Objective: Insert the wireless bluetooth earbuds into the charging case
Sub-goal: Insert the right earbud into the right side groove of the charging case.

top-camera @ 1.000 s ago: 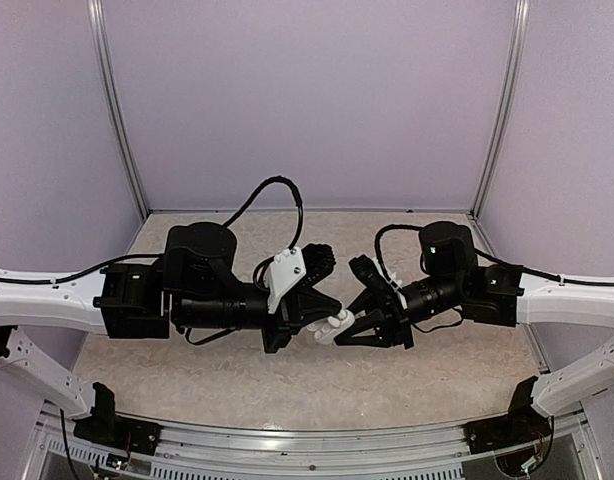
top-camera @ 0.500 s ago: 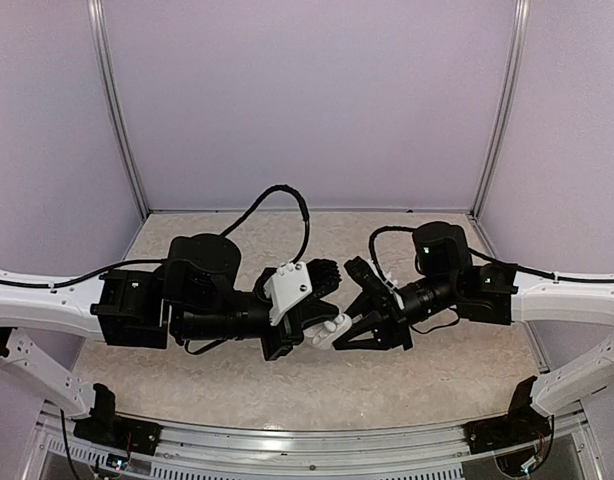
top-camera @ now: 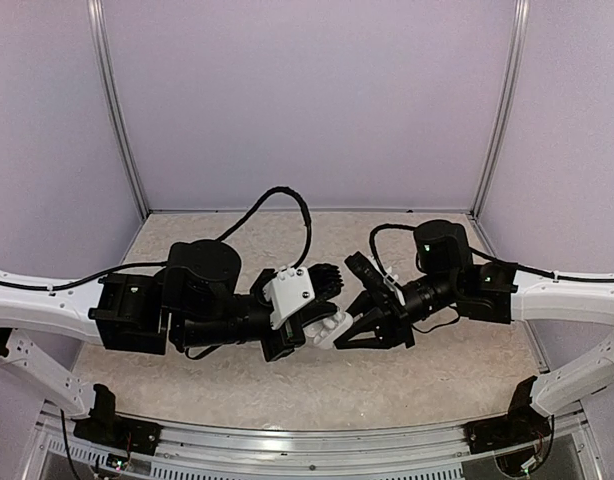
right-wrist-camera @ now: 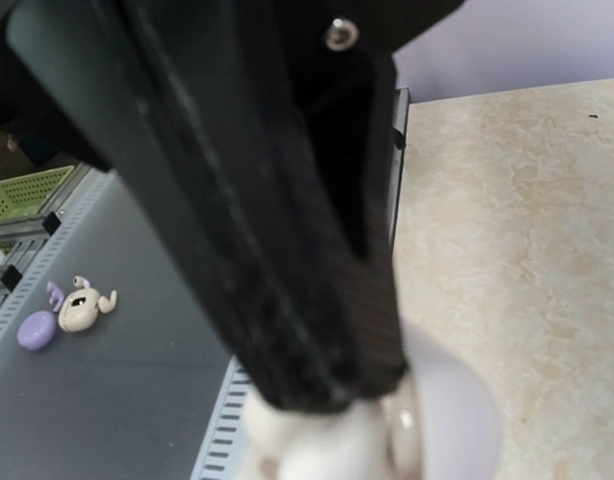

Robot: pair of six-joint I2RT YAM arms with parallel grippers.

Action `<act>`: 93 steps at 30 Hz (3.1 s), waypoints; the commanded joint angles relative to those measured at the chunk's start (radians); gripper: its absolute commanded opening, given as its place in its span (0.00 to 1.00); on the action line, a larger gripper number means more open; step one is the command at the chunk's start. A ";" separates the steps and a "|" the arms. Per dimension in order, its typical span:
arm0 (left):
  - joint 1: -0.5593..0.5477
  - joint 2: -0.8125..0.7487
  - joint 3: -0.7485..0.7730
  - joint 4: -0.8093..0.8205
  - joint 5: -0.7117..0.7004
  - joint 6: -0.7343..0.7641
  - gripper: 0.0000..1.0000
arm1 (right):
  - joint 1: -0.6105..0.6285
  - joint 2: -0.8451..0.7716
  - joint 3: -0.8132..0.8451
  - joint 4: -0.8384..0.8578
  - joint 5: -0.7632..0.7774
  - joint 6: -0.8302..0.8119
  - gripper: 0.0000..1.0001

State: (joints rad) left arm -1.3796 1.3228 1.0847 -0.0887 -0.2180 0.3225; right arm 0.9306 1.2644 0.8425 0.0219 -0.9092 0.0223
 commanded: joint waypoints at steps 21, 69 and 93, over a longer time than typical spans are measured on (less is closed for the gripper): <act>-0.038 0.027 0.037 0.038 -0.105 0.028 0.00 | -0.013 0.009 0.038 0.040 0.018 0.057 0.00; -0.127 0.058 0.086 0.051 -0.305 0.138 0.16 | -0.050 -0.029 -0.060 0.239 -0.054 0.115 0.00; 0.003 -0.132 0.003 0.040 0.005 -0.033 0.13 | -0.048 -0.065 -0.060 0.178 0.070 0.023 0.00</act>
State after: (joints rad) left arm -1.3815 1.1740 1.1023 -0.0380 -0.3096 0.3275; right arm 0.8867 1.2209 0.7822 0.2207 -0.8913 0.0784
